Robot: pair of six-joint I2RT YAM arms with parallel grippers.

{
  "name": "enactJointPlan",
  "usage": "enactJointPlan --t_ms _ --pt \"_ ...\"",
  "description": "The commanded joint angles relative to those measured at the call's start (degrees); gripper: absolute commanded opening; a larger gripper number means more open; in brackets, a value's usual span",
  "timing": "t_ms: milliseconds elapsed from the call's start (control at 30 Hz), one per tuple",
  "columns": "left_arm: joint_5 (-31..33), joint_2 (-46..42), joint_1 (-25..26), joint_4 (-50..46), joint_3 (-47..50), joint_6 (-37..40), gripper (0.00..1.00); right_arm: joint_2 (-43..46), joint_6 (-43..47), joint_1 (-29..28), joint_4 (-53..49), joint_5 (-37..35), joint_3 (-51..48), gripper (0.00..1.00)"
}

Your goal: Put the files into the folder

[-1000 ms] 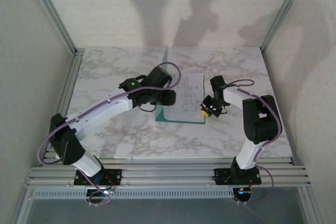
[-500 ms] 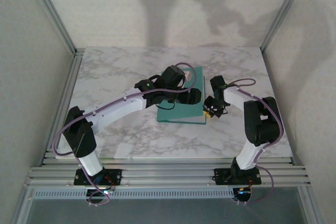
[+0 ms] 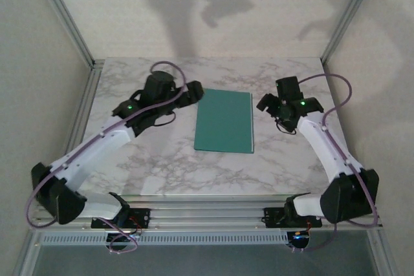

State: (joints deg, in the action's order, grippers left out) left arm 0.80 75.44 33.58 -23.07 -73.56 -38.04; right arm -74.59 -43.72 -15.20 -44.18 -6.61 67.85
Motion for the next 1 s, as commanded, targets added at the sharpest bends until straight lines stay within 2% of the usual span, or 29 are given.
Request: enactJointPlan --t_ms 0,100,167,233,300,367,433,500,600,700,867,967 --pt "15.0 -4.5 -1.5 -3.9 2.1 -0.3 1.00 4.4 7.5 0.0 1.0 -4.1 1.6 0.99" --pt "26.3 -7.9 -1.6 -5.9 5.1 -0.4 1.00 7.3 7.8 0.1 -2.6 -15.2 1.5 0.99" --pt "33.0 -9.8 -1.6 -6.6 7.9 -2.1 0.99 11.0 11.5 0.1 2.1 -20.7 -2.7 0.99" --pt "38.0 -11.5 -1.7 -6.5 11.4 -3.1 0.99 17.0 19.0 0.1 14.1 -23.3 -12.0 0.99" --pt "42.6 -12.3 -1.6 -7.9 14.0 -5.2 1.00 22.8 25.7 0.2 31.0 -27.6 -26.1 0.99" --pt "44.2 -13.4 -1.7 -7.0 16.6 -5.4 1.00 25.6 31.8 0.4 44.8 -29.1 -36.7 0.99" --pt "45.0 -14.8 -1.6 -4.6 19.7 -4.5 1.00 25.6 35.0 1.1 52.9 -27.8 -44.5 0.99" --pt "46.5 -15.7 -1.6 -3.1 22.2 -4.4 0.99 23.5 36.4 2.8 57.8 -22.7 -48.1 0.99" --pt "47.4 -15.1 -1.6 -2.8 23.6 -3.5 1.00 17.2 36.4 4.3 60.3 -18.9 -48.3 0.99" --pt "46.8 -14.1 -1.6 -1.8 24.6 -1.7 1.00 9.8 36.7 5.6 70.0 -16.8 -50.0 0.99" --pt "45.5 -12.8 -1.7 0.0 25.7 0.5 0.99 -0.3 37.3 8.0 80.8 -11.1 -47.5 0.99" --pt "45.1 -12.6 -1.7 0.1 26.1 0.5 0.99 -4.4 40.9 9.1 83.8 -8.3 -45.5 0.99"
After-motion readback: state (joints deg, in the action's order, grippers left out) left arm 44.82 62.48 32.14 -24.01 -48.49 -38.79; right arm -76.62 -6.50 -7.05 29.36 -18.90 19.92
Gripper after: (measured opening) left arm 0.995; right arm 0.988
